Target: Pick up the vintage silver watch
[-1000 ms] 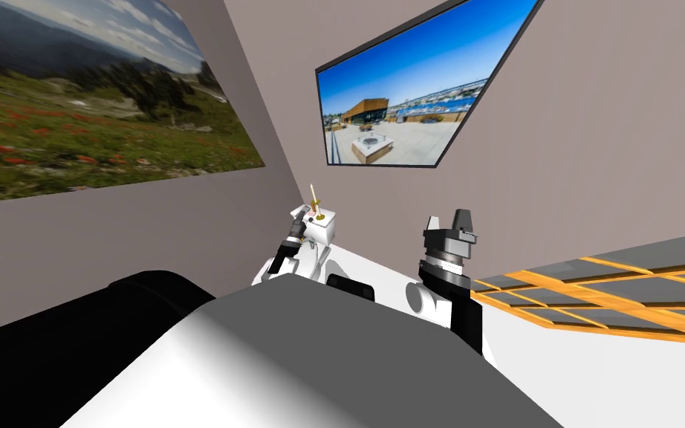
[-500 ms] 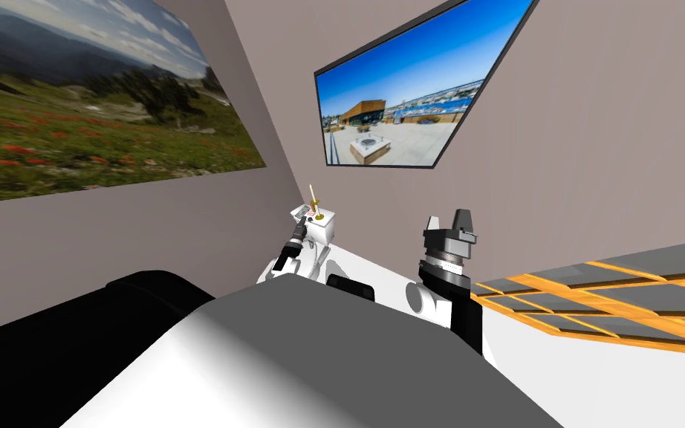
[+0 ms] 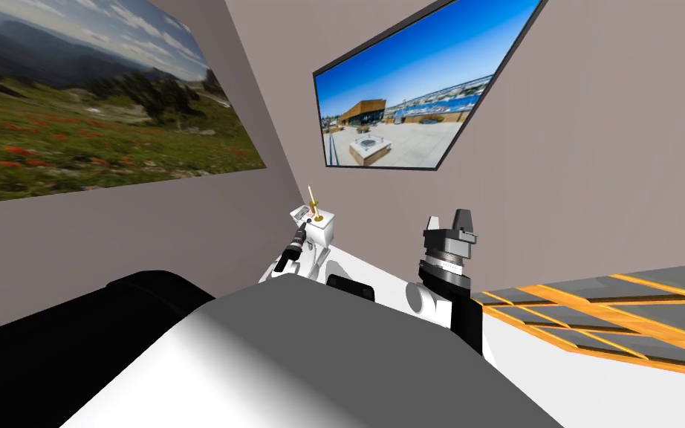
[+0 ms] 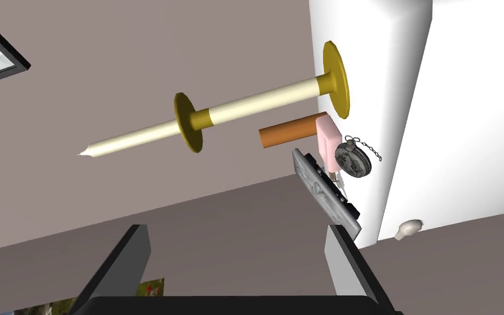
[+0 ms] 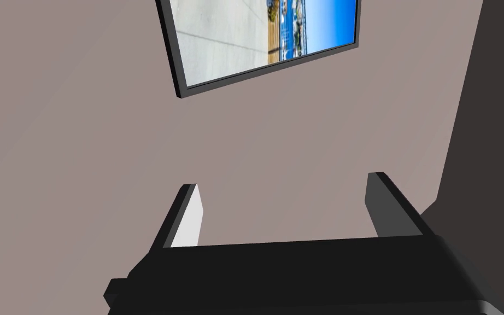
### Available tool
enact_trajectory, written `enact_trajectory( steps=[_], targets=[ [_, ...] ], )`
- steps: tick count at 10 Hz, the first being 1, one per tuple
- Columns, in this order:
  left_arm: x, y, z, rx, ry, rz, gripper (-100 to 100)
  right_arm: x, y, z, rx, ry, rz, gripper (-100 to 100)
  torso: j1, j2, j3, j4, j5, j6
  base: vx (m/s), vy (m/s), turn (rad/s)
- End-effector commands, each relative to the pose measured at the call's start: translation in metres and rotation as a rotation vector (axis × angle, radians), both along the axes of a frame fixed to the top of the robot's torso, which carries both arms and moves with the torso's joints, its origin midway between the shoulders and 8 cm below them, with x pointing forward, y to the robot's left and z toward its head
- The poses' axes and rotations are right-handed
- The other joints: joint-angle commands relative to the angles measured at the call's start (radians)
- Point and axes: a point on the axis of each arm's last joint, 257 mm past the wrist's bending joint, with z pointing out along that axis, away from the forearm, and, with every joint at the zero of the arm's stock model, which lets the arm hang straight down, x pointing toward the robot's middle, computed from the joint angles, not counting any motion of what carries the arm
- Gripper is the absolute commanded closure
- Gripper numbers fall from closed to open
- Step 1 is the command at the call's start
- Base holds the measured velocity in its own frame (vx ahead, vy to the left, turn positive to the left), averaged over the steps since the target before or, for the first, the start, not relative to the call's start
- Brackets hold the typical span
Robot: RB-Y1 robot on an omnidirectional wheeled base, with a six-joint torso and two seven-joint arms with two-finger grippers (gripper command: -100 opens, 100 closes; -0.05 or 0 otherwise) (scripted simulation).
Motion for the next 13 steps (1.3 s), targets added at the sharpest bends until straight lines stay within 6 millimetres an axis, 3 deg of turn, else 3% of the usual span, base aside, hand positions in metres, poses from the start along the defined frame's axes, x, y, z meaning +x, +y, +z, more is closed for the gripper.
enact_trajectory(
  steps=[1,5,6,11,12,13],
  targets=[
    [-0.004,0.011,-0.022,0.005,0.059,0.021,-100,0.000,0.000,0.000,0.000,0.000,0.000,0,0.000,0.000,0.000,0.000,0.000,0.000,0.124,-0.009,0.053],
    [-0.017,0.037,-0.067,0.013,0.187,0.083,-100,0.000,0.000,0.000,0.000,0.000,0.000,0,0.005,-0.007,-0.004,-0.001,0.001,0.000,0.193,0.038,0.046],
    [-0.017,0.037,-0.067,0.013,0.187,0.083,-100,0.000,0.000,0.000,0.000,0.000,0.000,0,0.004,-0.009,-0.005,-0.002,0.001,0.000,0.161,0.030,0.007],
    [-0.033,0.056,-0.107,0.005,0.297,0.152,-100,0.000,0.000,0.000,0.000,0.000,0.000,0,0.005,-0.008,-0.004,-0.002,0.001,0.000,0.168,0.034,0.021],
    [-0.030,0.053,-0.101,0.008,0.280,0.142,-100,0.000,0.000,0.000,0.000,0.000,0.000,0,0.004,-0.007,-0.004,-0.002,0.001,0.000,0.088,0.013,0.002],
    [-0.031,0.053,-0.102,0.007,0.284,0.144,0,0.000,0.000,0.000,0.000,0.000,0.000,0,0.002,-0.002,-0.001,-0.001,0.001,0.000,0.016,0.003,-0.001]
  ],
)
